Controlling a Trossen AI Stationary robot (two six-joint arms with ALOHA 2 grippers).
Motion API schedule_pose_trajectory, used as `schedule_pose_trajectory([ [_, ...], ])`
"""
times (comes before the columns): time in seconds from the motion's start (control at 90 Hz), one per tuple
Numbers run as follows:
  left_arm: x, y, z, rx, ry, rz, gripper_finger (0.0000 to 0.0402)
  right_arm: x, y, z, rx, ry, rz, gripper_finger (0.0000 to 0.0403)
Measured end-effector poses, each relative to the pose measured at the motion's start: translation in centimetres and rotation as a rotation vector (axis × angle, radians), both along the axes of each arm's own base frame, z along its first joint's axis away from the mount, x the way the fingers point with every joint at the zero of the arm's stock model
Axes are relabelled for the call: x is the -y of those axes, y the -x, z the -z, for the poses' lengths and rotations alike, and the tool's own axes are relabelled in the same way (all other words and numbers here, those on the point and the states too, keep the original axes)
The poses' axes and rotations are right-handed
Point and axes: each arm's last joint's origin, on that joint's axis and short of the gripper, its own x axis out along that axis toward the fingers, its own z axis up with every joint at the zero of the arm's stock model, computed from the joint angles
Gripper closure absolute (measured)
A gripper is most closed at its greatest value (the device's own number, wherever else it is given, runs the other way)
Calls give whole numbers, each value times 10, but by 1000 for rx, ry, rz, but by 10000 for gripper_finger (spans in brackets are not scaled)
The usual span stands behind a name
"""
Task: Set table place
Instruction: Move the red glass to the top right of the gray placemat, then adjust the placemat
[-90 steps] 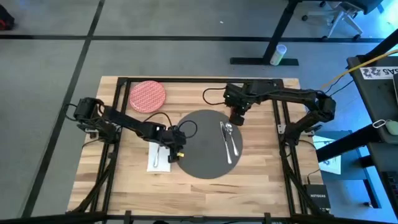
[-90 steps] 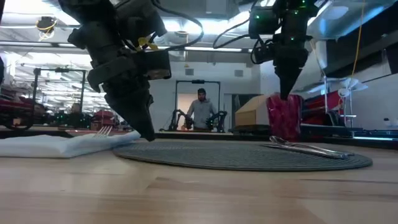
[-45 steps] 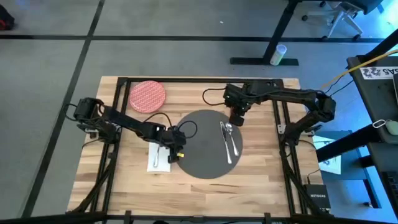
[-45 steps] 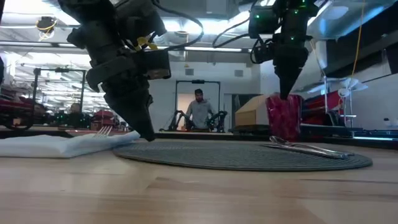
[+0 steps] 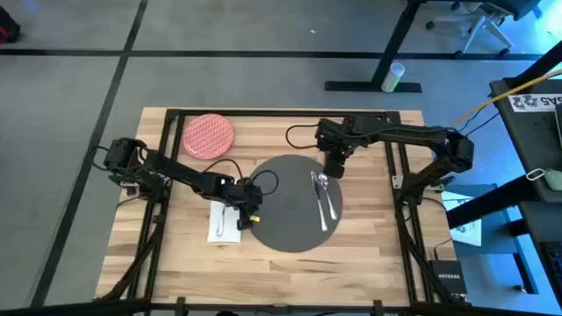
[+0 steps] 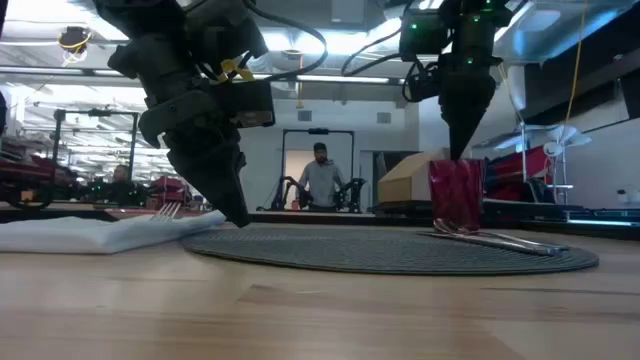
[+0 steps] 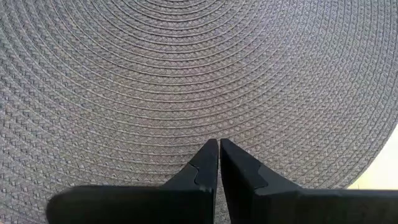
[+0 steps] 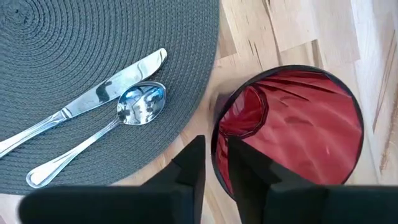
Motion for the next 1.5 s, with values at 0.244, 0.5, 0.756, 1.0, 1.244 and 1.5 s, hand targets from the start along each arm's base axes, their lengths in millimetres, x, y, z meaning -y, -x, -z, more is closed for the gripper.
schedule_pose_trajectory([
  [0.244, 0, 0, 0, 0, 0, 0, 402, -1, 0, -1, 8, -41, -31, 347],
  [0.5, 0, 0, 0, -4, -2, 2, 402, 0, -2, -20, 18, -27, -67, 347],
  [0.756, -1, 0, 7, -28, -36, 9, 402, -10, -3, -42, -6, -28, -147, 388],
  [1.0, -1, -2, 11, -38, -40, 9, 402, -52, -4, -42, -96, -10, -226, 402],
  [1.244, -1, -2, 11, -34, -53, 1, 402, -108, -11, -16, -54, 46, -285, 402],
  [1.5, -4, -1, 11, -40, -80, 15, 402, -158, -2, 33, 15, 38, -274, 403],
])
